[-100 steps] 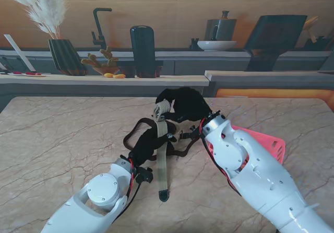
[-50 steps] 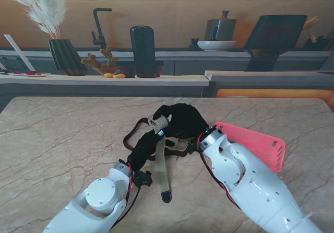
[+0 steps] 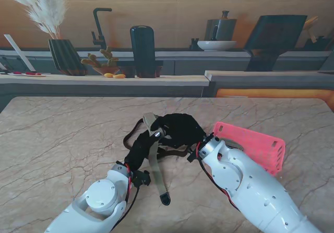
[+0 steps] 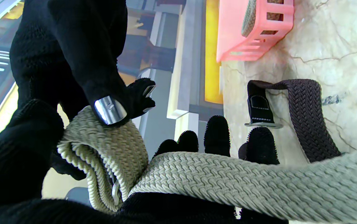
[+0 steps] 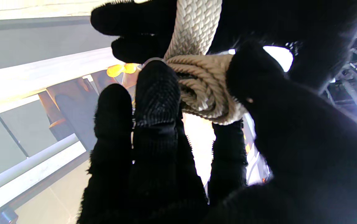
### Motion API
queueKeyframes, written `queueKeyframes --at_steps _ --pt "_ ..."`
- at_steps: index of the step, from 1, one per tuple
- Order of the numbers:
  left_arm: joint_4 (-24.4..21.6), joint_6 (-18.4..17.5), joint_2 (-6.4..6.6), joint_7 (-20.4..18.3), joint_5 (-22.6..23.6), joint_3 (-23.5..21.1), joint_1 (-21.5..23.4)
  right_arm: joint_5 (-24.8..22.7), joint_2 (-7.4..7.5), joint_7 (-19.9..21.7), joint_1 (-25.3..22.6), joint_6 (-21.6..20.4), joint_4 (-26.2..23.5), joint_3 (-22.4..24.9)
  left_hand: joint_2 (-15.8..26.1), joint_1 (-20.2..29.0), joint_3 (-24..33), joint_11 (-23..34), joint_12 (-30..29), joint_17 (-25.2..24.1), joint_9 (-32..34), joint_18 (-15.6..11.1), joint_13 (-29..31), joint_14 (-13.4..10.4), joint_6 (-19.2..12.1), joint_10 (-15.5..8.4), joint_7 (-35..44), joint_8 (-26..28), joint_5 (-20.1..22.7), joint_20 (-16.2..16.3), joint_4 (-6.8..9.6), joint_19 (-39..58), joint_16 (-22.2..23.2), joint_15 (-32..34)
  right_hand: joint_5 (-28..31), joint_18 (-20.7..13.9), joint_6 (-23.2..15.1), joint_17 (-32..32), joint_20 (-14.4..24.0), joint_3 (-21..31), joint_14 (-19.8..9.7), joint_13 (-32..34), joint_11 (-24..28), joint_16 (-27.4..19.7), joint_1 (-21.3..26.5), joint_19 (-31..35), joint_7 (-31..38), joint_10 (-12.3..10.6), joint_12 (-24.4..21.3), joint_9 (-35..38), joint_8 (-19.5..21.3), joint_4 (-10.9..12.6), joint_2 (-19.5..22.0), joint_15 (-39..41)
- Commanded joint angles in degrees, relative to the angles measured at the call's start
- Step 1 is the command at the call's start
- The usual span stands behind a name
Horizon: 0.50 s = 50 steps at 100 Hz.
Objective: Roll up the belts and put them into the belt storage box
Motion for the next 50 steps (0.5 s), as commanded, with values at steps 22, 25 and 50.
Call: queueKeyframes --at_steps 22,25,50 --pt "-2.7 -0.3 -0.69 -0.9 -1.5 -0.7 -0.4 -2.3 0.51 1.3 -0.7 -1.4 2.4 -2.4 -0.8 6.1 2.4 4.3 2.4 2.9 4.9 -3.2 5.1 -3.3 -14.8 -4.3 0.3 1.7 -3.1 1.5 0.21 3.7 2.1 5.1 5.3 0.4 -2.3 -1.3 -1.1 7.1 -0.3 -2.1 8.5 -1.3 -1.0 -0.6 14.3 -5.1 2.0 4.5 3.0 0.5 3.5 -1.7" --pt "-2.7 -0.2 -0.69 -0.9 -1.6 -0.7 -0.4 -2.2 0.53 1.4 -0.6 -1.4 2.4 -2.5 -1.3 8.0 3.5 5.5 3.2 3.7 6.3 -3.6 6.4 -3.4 -14.6 -4.6 1.2 2.1 -2.8 2.0 0.49 4.8 2.7 6.6 5.1 0.4 -2.2 -1.4 -1.2 7.1 -0.3 -2.3 8.6 -1.4 -1.2 -0.8 14.1 -5.2 1.9 4.2 3.0 0.5 3.3 -1.9" --pt "-3.3 1.5 -0.05 -2.7 -0.2 -0.8 -0.5 -4.2 0.84 0.8 -0.6 -2.4 1.0 -1.9 -2.4 26.6 13.7 11.5 10.0 10.6 10.6 -8.8 12.6 -6.7 -13.7 -6.6 9.7 5.5 -2.1 1.3 2.85 7.4 6.4 13.8 2.8 0.7 -1.1 -2.9 -2.0 6.7 -0.1 -4.2 8.8 -2.3 -2.0 -2.0 13.0 -5.0 1.6 1.2 3.2 0.5 2.8 -3.7"
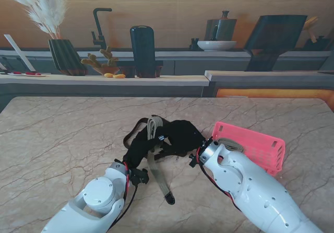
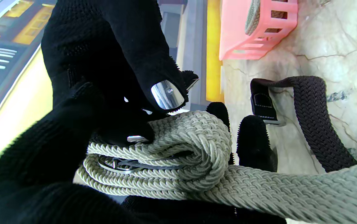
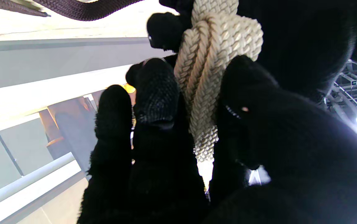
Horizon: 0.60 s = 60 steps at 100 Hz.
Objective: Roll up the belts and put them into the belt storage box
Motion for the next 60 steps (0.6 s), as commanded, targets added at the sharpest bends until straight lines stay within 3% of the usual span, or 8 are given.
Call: queueKeyframes --at_steps 1,20,27,36,43,57,60 --pt "-2.2 0.1 -0.41 -1.6 0.5 0.3 -0.6 -1.1 -0.22 0.0 -1.1 -0.8 -0.9 -0.3 3.1 10.3 8.0 1.6 5.0 2.3 5.6 -3.4 6.5 -6.1 -5.1 -5.7 4.2 1.0 1.1 -0.3 3.77 0.8 3.3 2.1 0.8 0.5 2.0 -0.8 -0.8 2.0 -0.4 -2.2 -0.8 -0.7 -1.7 -0.5 -3.2 -3.5 0.2 -2.8 0.0 -0.4 0.4 -1.1" --pt "-1.6 1.0 -0.24 -2.0 2.3 0.7 -1.4 -3.8 -0.1 -2.3 -2.3 -2.9 -4.7 1.8 0.7 12.4 7.3 2.0 8.6 5.3 6.3 -5.7 8.8 -6.8 -4.5 -4.8 6.4 1.5 2.1 -0.3 3.05 0.8 10.1 2.3 -0.4 0.7 2.1 -1.4 -1.2 1.8 -0.5 -3.0 -0.4 -1.1 -2.3 -1.0 -3.7 -3.4 0.0 -4.1 0.3 -0.3 0.7 -1.9" --pt "-1.3 1.2 -0.31 -1.7 3.0 1.0 -1.7 -4.6 -0.05 -3.0 -2.8 -3.7 -5.9 2.4 -0.3 13.9 6.0 1.6 11.8 7.5 9.2 -5.9 11.6 -7.9 -4.9 -4.5 10.0 3.6 3.6 2.1 2.08 3.0 15.0 5.3 -0.5 0.8 1.9 -1.5 -1.2 1.7 -0.6 -3.0 -0.2 -1.2 -2.6 -1.1 -3.7 -3.6 0.0 -4.3 0.5 -0.3 0.8 -2.0" --pt "-0.6 1.2 -0.2 -2.0 4.0 1.3 -2.2 -5.8 0.16 -3.4 -3.3 -4.4 -7.3 3.1 -0.8 16.0 3.4 -1.2 16.2 9.7 13.8 -5.3 14.0 -8.6 -6.3 -4.4 13.3 6.6 6.3 5.3 1.67 5.2 18.1 9.6 -0.8 0.6 1.7 -1.7 -1.3 1.5 -0.8 -3.3 -0.2 -1.4 -3.1 -1.2 -3.9 -3.8 -0.1 -4.7 0.6 -0.3 1.1 -2.3" --pt "-0.2 1.1 -0.07 -2.5 4.6 1.5 -2.6 -6.7 0.35 -3.6 -3.9 -4.7 -8.5 3.8 0.7 18.4 0.4 -5.7 20.8 11.4 18.4 -4.5 15.7 -9.5 -8.3 -4.5 15.8 9.2 8.1 8.1 2.2 7.1 18.1 13.2 -1.1 0.5 1.7 -1.8 -1.4 1.3 -0.9 -3.5 -0.2 -1.6 -3.5 -1.3 -4.2 -3.8 -0.2 -4.9 0.7 -0.3 1.2 -2.6" --pt "-0.2 1.1 -0.13 -2.4 4.3 1.5 -2.6 -8.1 0.9 -2.8 -5.9 -4.9 -11.4 6.3 6.8 24.3 -2.3 -6.6 22.3 13.4 20.1 -3.4 18.0 -10.7 -11.4 -2.9 21.7 11.6 10.2 11.7 2.31 11.5 21.1 19.7 -2.0 1.0 0.8 -3.1 -1.5 -0.1 -0.5 -4.6 -0.6 -1.9 -6.1 -1.8 -5.5 -4.7 -0.5 -5.6 1.8 -0.2 1.9 -3.4" --pt "-0.2 1.0 -0.11 -2.6 4.0 1.4 -2.6 -8.4 0.99 -2.7 -6.5 -5.0 -12.1 7.0 7.6 25.6 -2.6 -6.9 22.2 13.6 20.1 -3.1 18.2 -11.0 -11.5 -2.6 22.2 12.1 10.8 12.5 2.33 12.3 22.1 20.6 -2.0 1.4 0.6 -3.7 -1.0 -0.7 -0.2 -5.1 -0.8 -1.6 -7.3 -2.0 -7.1 -4.8 -0.4 -5.9 3.5 0.0 2.1 -3.3"
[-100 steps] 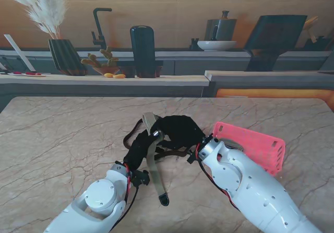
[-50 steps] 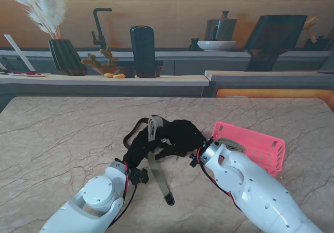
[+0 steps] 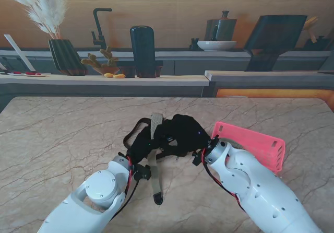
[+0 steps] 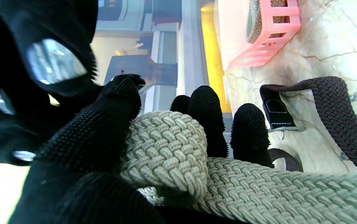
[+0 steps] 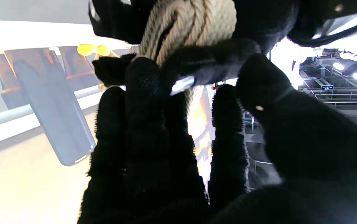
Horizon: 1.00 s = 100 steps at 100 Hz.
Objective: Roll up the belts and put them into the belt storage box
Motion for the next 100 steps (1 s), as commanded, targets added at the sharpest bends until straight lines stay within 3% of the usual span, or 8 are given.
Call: queueKeyframes --at_steps 1,14,22,35,52,68,87,100 --pt "0.0 0.2 -0.49 -0.5 -0.8 0.2 0.3 -0.5 -0.07 -0.1 -1.2 -0.9 -2.7 0.7 7.8 10.9 4.4 -1.4 1.0 1.4 2.3 0.2 2.6 -4.8 -3.7 0.4 3.3 1.5 2.5 2.7 2.15 3.6 2.7 4.2 -1.7 0.7 -2.1 -1.4 0.2 -0.7 -5.5 -3.1 -4.5 0.7 -2.8 -0.4 -1.4 -4.7 -1.3 -3.8 2.2 0.0 2.1 -0.5" --pt "0.1 -0.2 -0.53 -0.3 -0.9 0.2 0.3 -2.4 0.03 -2.5 -4.3 0.0 -6.3 4.2 9.6 13.6 3.9 0.1 1.9 1.0 1.1 0.7 2.6 -5.2 -4.7 -0.1 6.4 5.3 3.2 4.4 2.23 4.8 5.0 5.8 -3.8 1.0 -0.7 -3.1 1.3 -1.7 -5.0 -5.3 -4.3 1.4 -6.1 -0.7 -5.0 -4.2 -0.4 -6.2 4.8 1.7 4.3 0.7" --pt "0.4 -0.8 -0.5 0.0 0.3 0.5 0.2 -3.7 0.13 -4.0 -6.0 1.3 -8.4 6.4 10.3 14.6 3.3 1.2 3.3 0.3 0.1 1.1 1.9 -5.1 -5.1 -0.5 7.9 7.9 2.3 5.1 2.1 5.1 6.2 6.4 -6.3 0.7 1.9 -3.9 2.1 -2.1 -5.3 -7.2 -4.4 1.0 -9.0 -1.5 -11.2 -3.5 -0.1 -9.5 11.6 7.1 6.9 0.6" --pt "1.1 -2.2 -0.49 1.4 3.8 1.3 -0.3 -4.6 0.4 -3.3 -7.6 3.9 -10.8 9.2 11.8 16.3 1.4 2.3 5.0 -0.8 -1.3 1.2 1.0 -5.0 -4.5 -0.8 8.9 10.7 0.2 6.1 1.91 5.4 7.2 7.2 -15.7 0.5 7.5 -6.1 2.0 -7.9 -4.5 -11.7 -5.5 0.1 -12.2 -3.1 -16.9 -1.3 -0.2 -19.2 12.7 7.8 9.8 -1.1" --pt "2.6 -4.7 -0.33 3.0 9.7 2.6 -1.3 -0.6 0.69 6.1 -8.5 9.3 -12.5 10.2 13.4 18.2 0.1 3.9 6.0 -1.5 -3.1 1.8 0.4 -4.6 -3.6 -0.7 10.2 13.0 -1.9 6.7 2.41 6.1 7.5 8.1 -19.6 1.8 13.2 -6.6 2.7 -19.3 -1.7 -12.5 -8.0 -1.9 -14.4 -3.5 -23.5 1.8 -0.9 -25.1 12.9 9.6 14.4 -4.5" --pt "4.0 -6.9 -0.11 4.4 14.9 3.7 -2.2 7.2 0.9 15.8 -7.5 13.5 -12.0 8.7 14.5 19.2 -0.6 5.7 5.6 -2.1 -4.4 2.0 0.0 -4.2 -3.1 -0.5 11.6 15.1 -3.5 6.9 2.81 6.4 7.3 8.6 -19.2 2.6 17.4 -4.4 2.9 -22.1 -1.5 -10.0 -8.9 -2.8 -12.9 -2.7 -28.5 4.9 -0.8 -27.4 13.1 10.2 12.9 -6.5" --pt "4.9 -8.5 0.08 5.5 18.6 4.1 -2.7 15.0 1.22 23.2 -5.6 15.7 -10.8 7.3 15.0 19.7 -1.4 6.1 5.0 -2.8 -4.9 2.2 -0.5 -3.8 -3.1 -0.5 11.9 15.9 -3.8 6.7 2.5 6.2 6.8 8.2 -17.2 0.3 19.2 -2.5 2.2 -20.1 -4.3 -9.0 -7.1 -2.4 -7.6 -3.1 -31.5 6.7 -0.1 -27.7 14.8 9.8 11.3 -6.1" --pt "5.0 -8.6 0.07 5.7 18.9 4.2 -2.7 19.1 1.28 25.9 -4.9 17.2 -10.2 6.5 15.2 20.2 -1.9 6.2 4.7 -3.0 -5.1 2.2 -0.7 -3.6 -3.2 -0.5 11.8 16.0 -3.8 6.6 2.43 6.1 6.6 8.1 -14.8 -0.6 19.3 -1.3 2.3 -13.3 -5.7 -8.4 -3.7 -1.4 -5.0 -3.0 -31.5 7.2 1.0 -25.4 16.5 8.8 9.1 -3.9"
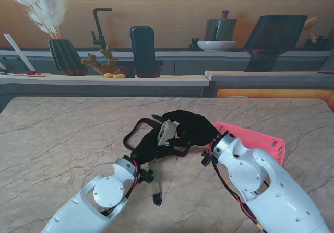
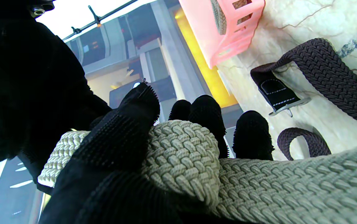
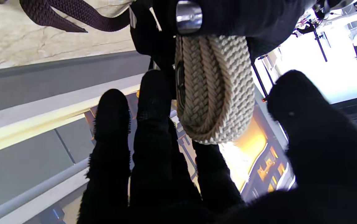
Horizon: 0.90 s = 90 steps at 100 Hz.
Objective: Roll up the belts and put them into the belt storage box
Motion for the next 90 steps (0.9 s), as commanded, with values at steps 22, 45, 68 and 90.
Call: queueKeyframes --at_steps 22,45,68,90 --pt "-0.2 -0.3 -0.13 0.2 -0.2 0.0 0.0 6.1 -0.06 3.4 1.2 2.9 1.7 -1.6 11.2 10.5 4.3 1.5 -0.7 -0.6 -1.0 0.2 1.5 -3.7 -3.1 -0.9 3.4 1.2 -0.4 0.8 1.8 1.9 0.0 3.2 5.6 -3.2 -0.6 3.6 1.0 14.0 -3.5 5.3 5.5 0.3 5.3 0.5 1.7 0.6 2.5 6.1 2.8 -0.9 -4.5 1.7" --pt "-0.1 0.0 -0.29 0.6 -0.3 0.1 0.0 17.2 -0.73 6.2 2.7 6.2 2.9 -3.2 10.9 10.4 3.8 1.1 -1.4 -0.6 -0.8 0.1 1.4 -3.5 -3.1 -0.7 2.8 0.7 -0.5 0.5 1.76 1.5 -0.7 2.4 14.8 -2.4 -13.9 9.0 1.5 12.8 -3.2 17.7 3.2 3.6 15.6 5.1 27.8 -4.7 1.2 25.8 -10.7 -7.5 -3.9 5.3" --pt "0.1 -0.5 -0.64 1.9 -0.3 -0.1 0.1 17.5 -1.52 3.5 3.3 7.3 2.8 -3.2 1.7 -11.2 16.4 1.0 -6.4 -4.0 -4.0 0.3 -2.2 -0.6 -0.9 -0.2 -6.4 -10.3 -1.8 -5.6 1.71 -4.7 -8.5 -7.5 26.5 -2.0 -20.3 11.1 1.0 20.5 -1.7 22.1 -1.2 4.6 17.2 6.8 34.8 -7.7 0.0 36.1 -13.5 -8.0 -8.4 6.0" --pt "0.4 -0.9 -0.69 1.4 -1.6 -0.2 0.0 9.5 -1.95 -2.8 2.0 3.3 -0.1 -0.3 -2.4 -24.4 19.7 6.2 -19.3 -6.5 -10.8 2.8 -6.4 1.2 1.6 -1.1 -20.2 -21.1 -2.8 -11.9 1.96 -10.9 -12.8 -14.1 27.6 -3.1 -22.5 10.7 0.9 21.4 -1.9 21.9 -1.8 4.7 17.0 6.7 36.0 -9.2 0.5 36.6 -13.7 -8.1 -8.9 6.2"
